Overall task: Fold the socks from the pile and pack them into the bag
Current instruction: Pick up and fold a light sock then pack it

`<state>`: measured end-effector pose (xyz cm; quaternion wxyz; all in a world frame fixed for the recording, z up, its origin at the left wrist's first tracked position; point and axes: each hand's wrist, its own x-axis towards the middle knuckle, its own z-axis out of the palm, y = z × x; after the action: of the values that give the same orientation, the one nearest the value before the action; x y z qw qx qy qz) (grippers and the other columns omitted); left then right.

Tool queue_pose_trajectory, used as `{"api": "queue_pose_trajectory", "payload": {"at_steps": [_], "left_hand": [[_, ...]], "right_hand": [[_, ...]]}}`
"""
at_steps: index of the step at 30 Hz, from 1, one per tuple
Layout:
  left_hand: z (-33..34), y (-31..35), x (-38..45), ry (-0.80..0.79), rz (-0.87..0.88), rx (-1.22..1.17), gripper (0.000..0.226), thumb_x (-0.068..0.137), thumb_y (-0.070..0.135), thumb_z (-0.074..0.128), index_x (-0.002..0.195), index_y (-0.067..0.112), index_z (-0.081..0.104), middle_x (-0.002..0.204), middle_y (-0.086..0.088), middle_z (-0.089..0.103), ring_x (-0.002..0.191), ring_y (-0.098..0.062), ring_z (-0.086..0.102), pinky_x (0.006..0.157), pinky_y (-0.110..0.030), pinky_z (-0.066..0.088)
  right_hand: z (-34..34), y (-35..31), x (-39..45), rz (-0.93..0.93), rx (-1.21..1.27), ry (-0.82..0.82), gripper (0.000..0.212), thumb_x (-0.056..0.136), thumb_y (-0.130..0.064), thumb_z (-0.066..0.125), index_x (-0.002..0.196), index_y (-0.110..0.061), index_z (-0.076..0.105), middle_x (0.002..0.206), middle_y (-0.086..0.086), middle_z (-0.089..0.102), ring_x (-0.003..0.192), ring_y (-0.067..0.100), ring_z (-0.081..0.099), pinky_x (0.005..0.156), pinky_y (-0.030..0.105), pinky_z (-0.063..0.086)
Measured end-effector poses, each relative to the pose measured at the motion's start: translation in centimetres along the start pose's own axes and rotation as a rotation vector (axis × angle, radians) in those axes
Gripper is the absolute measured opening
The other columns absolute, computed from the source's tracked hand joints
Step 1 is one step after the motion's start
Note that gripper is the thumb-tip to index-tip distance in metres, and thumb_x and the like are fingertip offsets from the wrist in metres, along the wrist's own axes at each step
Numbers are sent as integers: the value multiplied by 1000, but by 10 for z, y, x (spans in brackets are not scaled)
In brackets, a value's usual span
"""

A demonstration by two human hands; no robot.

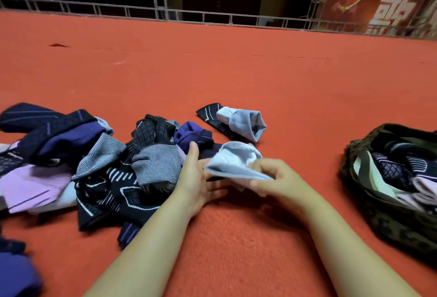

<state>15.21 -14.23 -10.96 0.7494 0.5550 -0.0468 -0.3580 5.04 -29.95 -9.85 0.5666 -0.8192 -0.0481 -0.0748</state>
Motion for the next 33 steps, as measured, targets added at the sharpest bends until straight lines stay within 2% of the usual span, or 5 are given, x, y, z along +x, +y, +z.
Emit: {"api": "queue_pose_trajectory", "payload": {"at_steps": [4,11,16,24,33], "left_hand": [[4,-5,-3,30,36,188,49,79,51,64,94,5,70,103,-23,69,89,-32,68,84,-44,53],[7,-15,-4,68,351,727,12,83,24,63,93,24,70,91,3,73,85,-14,67,81,-31,51],[16,-14,-14,-162,487,759,24,82,14,62,87,36,68,86,12,71,78,3,60,75,-17,46],[18,-19,-18,-296,507,934,15,75,32,59,62,37,63,59,20,53,59,4,45,57,-15,35],[9,-13,-3,57,578,947,28,88,19,62,61,27,59,61,11,58,58,6,50,58,-11,36]], "right_hand": [[-5,9,-11,105,47,-242,18,66,-33,70,74,-18,65,85,0,68,81,13,64,72,24,51],[-8,20,1,-65,-195,534,27,67,-48,58,91,-36,61,95,-15,62,91,-2,56,84,16,42],[-11,12,1,-209,-487,475,51,70,-50,56,120,-43,47,127,-20,49,124,-10,33,104,10,21],[-12,5,-5,-87,-336,265,7,77,-24,67,81,-26,73,84,-21,67,84,-2,60,76,14,42],[-38,26,2,310,377,751,31,88,-35,60,79,-5,64,84,24,61,76,28,56,73,42,47]]}}
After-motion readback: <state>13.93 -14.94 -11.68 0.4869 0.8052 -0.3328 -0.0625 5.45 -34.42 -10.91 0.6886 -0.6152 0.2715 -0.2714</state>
